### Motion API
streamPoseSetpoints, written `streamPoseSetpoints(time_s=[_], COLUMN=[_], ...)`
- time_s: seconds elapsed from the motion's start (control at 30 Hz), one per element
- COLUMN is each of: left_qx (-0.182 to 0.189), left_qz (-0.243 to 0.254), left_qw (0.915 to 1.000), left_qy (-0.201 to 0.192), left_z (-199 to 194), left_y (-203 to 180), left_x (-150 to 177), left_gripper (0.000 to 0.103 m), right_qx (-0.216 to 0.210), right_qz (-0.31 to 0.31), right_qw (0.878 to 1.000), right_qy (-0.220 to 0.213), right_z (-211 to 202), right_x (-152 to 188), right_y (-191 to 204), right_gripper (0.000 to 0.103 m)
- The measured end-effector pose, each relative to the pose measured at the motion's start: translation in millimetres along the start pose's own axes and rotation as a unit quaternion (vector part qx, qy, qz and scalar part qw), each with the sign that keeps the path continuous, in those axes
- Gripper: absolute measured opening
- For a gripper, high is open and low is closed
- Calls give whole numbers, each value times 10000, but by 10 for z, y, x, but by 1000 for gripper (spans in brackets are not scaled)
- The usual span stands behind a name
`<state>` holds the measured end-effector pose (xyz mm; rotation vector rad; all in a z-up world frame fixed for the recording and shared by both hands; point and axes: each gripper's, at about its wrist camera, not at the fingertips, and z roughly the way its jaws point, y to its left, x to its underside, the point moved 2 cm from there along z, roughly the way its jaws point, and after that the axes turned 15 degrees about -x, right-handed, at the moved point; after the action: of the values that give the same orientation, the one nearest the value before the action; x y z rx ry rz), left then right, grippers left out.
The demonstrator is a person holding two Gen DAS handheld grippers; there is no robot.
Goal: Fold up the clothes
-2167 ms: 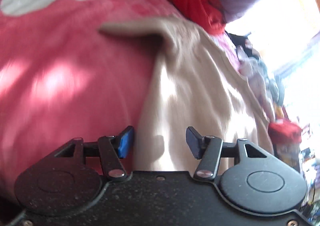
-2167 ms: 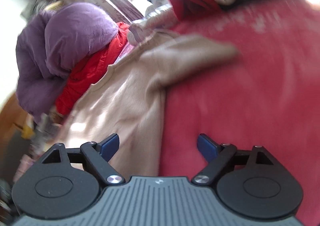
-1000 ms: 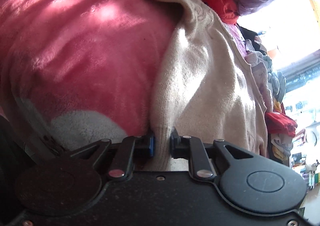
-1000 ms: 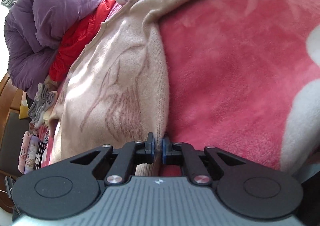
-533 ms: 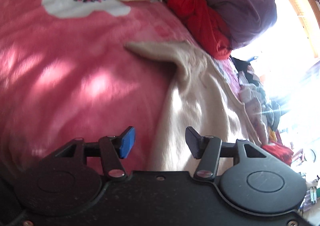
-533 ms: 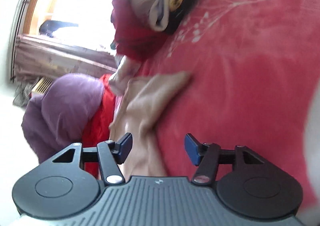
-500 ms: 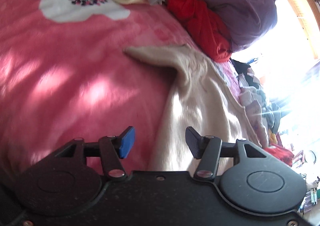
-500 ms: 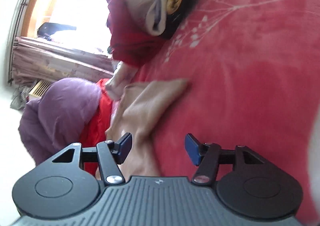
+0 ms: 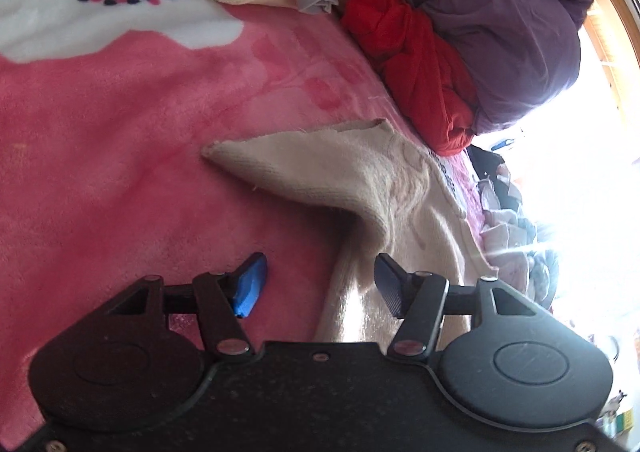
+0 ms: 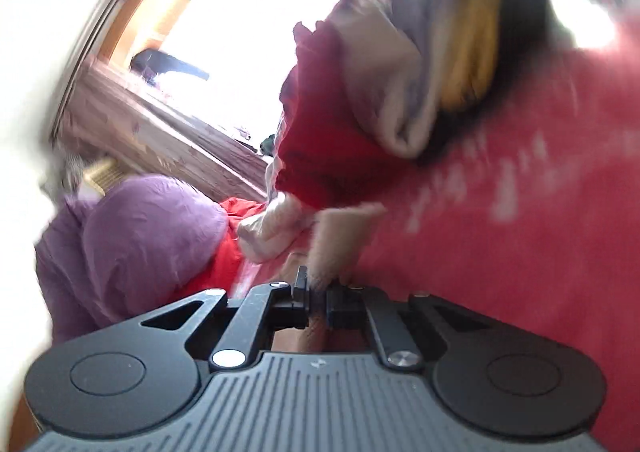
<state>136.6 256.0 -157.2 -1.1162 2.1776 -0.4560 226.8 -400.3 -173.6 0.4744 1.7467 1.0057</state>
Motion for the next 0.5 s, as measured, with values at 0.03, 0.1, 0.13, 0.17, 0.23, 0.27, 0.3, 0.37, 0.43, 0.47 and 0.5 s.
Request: streamPoseSetpoints(time_s=[0.03, 0.1, 0.13, 0.17, 0.23, 0.27, 0.3, 0.37, 0.43, 0.47, 0.5], left_qx=[-6, -15, -16, 10, 59, 81, 96, 123, 152, 173, 194], left_qz=[44, 124, 158, 146, 115, 97, 93, 31, -98, -164, -228], left_qw=[10000, 9999, 9999, 9999, 9999, 9999, 9999, 9999, 9998, 9997, 9995], left_qy=[6, 16, 21, 30, 47, 49, 44, 19, -23, -46, -67], left_z=[5, 9, 7, 2, -4, -12, -18, -36, -58, -69, -80], left_y=[-7, -18, -21, -10, 13, 20, 27, 51, 81, 93, 100], left_x=[-5, -14, -17, -19, -25, -24, -30, -45, -68, -82, -98], left_gripper=[59, 59, 59, 59, 59, 59, 59, 59, 59, 59, 59], right_qx=[439, 814, 608, 587, 647, 723, 811, 986, 1018, 971, 917], right_qz=[-229, 12, 379, 448, 394, 282, 163, -74, -350, -504, -657], right_qw=[9983, 9940, 9963, 9966, 9969, 9969, 9965, 9951, 9942, 9940, 9936], right_qy=[308, 736, 479, 374, 202, 135, 113, 69, 58, 67, 81], right_z=[91, 204, 134, 103, 39, 6, -38, -127, -212, -253, -290], right_x=[-13, -1, -26, -59, -104, -115, -101, -74, -33, -7, 21], right_y=[-60, -305, -394, -382, -334, -297, -245, -140, -10, 66, 143], right_gripper=[9, 7, 8, 12, 27, 32, 34, 40, 46, 46, 46])
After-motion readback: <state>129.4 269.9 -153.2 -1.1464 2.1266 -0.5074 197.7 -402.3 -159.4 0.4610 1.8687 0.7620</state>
